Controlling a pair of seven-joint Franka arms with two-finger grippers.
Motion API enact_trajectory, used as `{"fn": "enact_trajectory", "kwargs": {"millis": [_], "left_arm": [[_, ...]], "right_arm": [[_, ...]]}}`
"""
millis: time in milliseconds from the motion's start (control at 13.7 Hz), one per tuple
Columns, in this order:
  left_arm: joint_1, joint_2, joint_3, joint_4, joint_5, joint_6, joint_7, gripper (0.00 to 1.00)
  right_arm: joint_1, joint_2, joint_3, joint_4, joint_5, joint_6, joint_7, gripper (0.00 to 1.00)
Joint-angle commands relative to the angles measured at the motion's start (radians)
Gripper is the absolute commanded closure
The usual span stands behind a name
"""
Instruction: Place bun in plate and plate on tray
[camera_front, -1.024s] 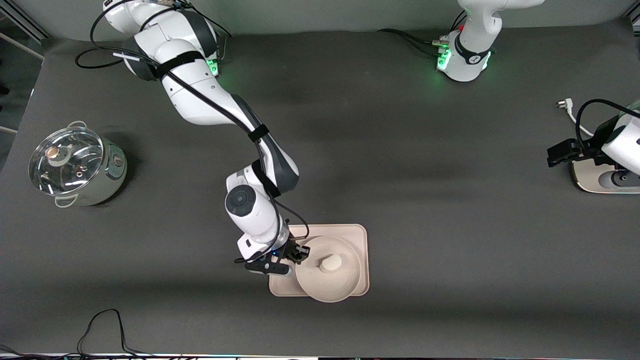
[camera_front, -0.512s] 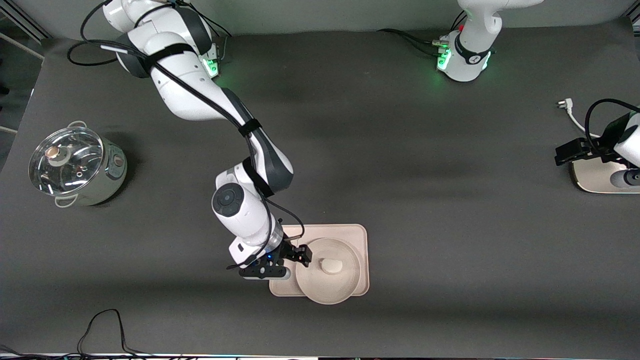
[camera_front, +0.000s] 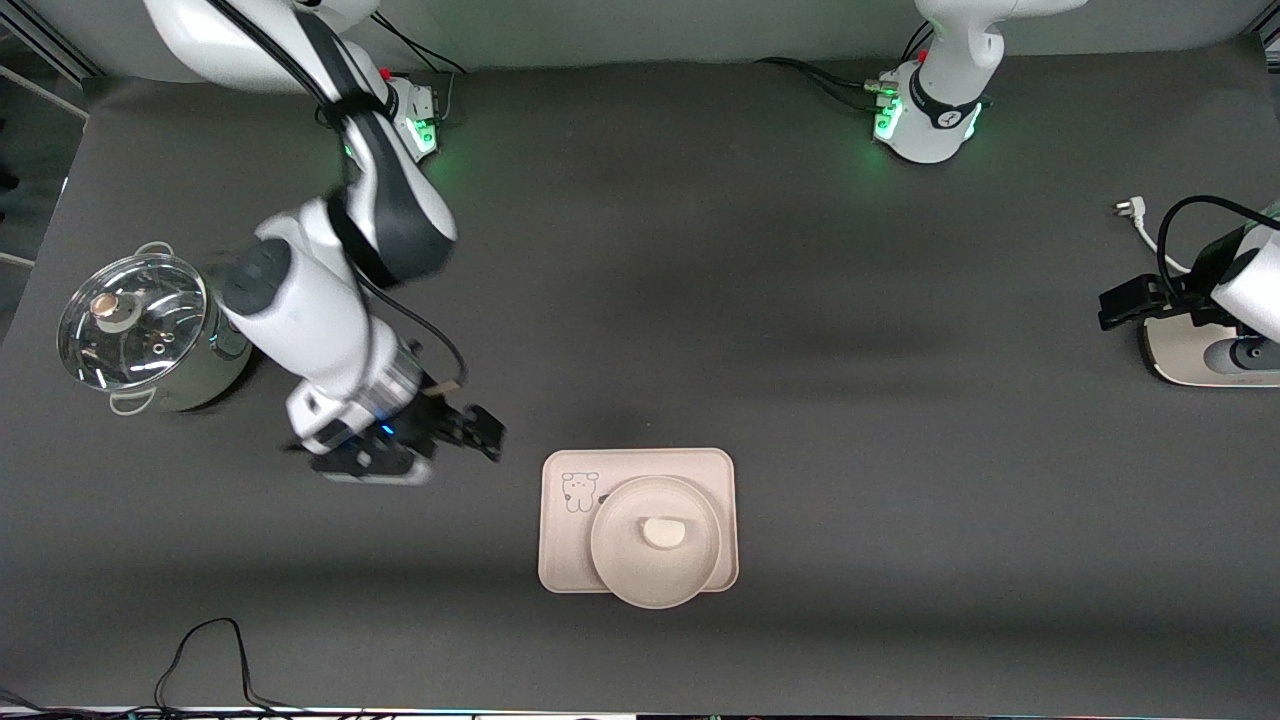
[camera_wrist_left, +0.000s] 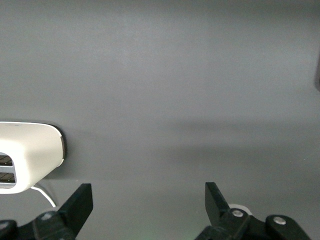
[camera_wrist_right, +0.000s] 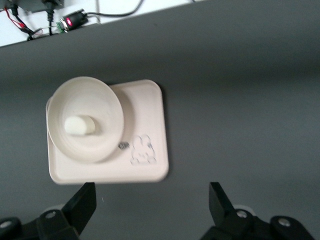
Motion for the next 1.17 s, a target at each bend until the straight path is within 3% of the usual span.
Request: {"fn": "enact_trajectory", "kwargs": {"millis": [0, 146, 366, 439, 659, 1098], "left_arm": [[-0.005, -0.016, 0.005, 0.003, -0.009, -0.020, -0.005, 0.00], [-0.005, -0.016, 0.005, 0.006, -0.009, -0.023, -0.005, 0.00], [-0.004, -0.016, 0.005, 0.006, -0.010, -0.023, -0.003, 0.00], [-0.004, -0.016, 0.007, 0.006, -0.010, -0.023, -0.002, 0.00], [-0.002, -0.016, 0.007, 0.007, -0.010, -0.023, -0.002, 0.00], [-0.002, -0.015, 0.008, 0.015, -0.007, -0.025, 0.006, 0.00]], "right_arm": [[0.010, -0.226, -0.088, -0.162, 0.014, -0.206, -0.091, 0.00], [0.013, -0.299, -0.171, -0.162, -0.006, -0.356, -0.177, 0.00], [0.014, -0.358, -0.198, -0.125, -0.283, -0.478, -0.248, 0.00], [0.011, -0.386, -0.199, -0.099, -0.300, -0.553, -0.237, 0.00], [0.010, -0.387, -0.268, -0.062, -0.246, -0.582, -0.206, 0.00], [-0.016, -0.327, -0.252, 0.016, -0.221, -0.603, -0.203, 0.00]]}}
